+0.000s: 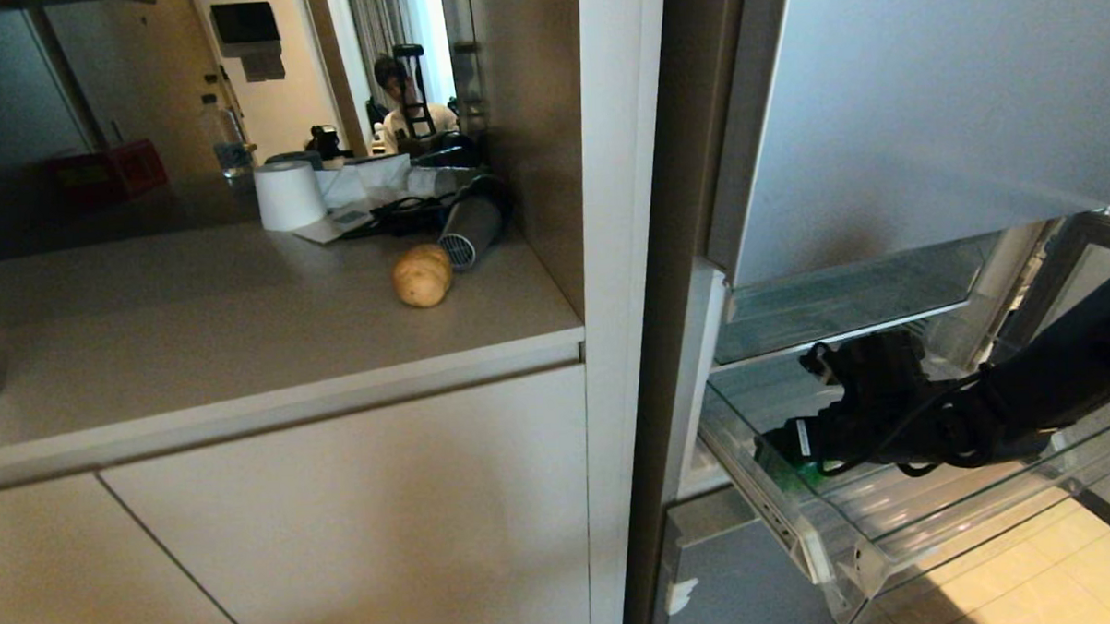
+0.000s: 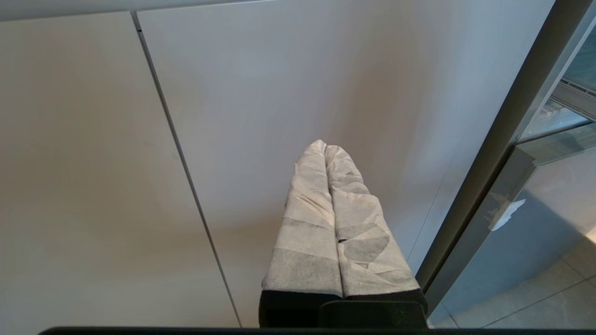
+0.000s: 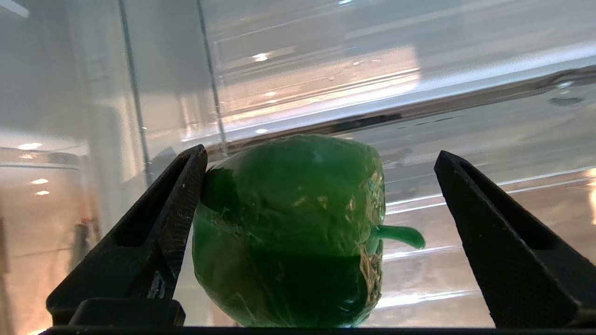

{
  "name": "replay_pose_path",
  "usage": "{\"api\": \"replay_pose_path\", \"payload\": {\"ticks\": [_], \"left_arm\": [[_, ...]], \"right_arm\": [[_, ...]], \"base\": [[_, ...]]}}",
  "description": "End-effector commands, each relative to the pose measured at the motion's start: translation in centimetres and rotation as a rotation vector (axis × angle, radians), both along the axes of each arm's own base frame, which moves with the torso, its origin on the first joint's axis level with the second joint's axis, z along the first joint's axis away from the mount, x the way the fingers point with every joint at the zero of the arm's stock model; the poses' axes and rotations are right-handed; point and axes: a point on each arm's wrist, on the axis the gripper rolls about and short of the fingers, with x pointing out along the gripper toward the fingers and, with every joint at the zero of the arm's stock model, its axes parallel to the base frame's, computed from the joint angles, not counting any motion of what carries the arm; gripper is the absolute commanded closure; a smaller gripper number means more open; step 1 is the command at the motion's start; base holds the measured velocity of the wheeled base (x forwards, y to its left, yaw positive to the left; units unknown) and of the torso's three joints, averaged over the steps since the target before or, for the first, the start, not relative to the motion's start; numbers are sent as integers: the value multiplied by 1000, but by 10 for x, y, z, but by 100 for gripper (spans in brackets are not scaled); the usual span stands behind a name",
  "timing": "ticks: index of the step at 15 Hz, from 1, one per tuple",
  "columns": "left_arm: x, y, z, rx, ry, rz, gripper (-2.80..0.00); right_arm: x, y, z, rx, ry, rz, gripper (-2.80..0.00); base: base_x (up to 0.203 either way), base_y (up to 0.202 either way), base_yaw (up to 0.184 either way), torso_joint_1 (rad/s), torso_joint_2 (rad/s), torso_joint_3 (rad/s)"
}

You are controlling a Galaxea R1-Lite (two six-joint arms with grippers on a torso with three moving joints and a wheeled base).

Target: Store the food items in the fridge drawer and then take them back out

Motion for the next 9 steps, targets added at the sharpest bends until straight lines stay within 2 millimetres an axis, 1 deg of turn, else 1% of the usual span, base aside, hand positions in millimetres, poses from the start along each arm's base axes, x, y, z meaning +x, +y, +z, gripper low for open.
{"api": "replay_pose_path", "payload": {"ticks": [1, 6, 9], "left_arm": [[1, 0, -3, 0, 11, 0, 0], [1, 0, -3, 0, 11, 0, 0], [1, 0, -3, 0, 11, 0, 0]], "right_arm": [[-3, -5, 9, -2, -22, -9, -280], [-7, -5, 21, 3, -48, -10, -280], [-9, -2, 20, 3, -43, 1, -280]], "base": [[0, 0, 0, 0, 0, 0], [0, 0, 0, 0, 0, 0], [0, 0, 0, 0, 0, 0]]}}
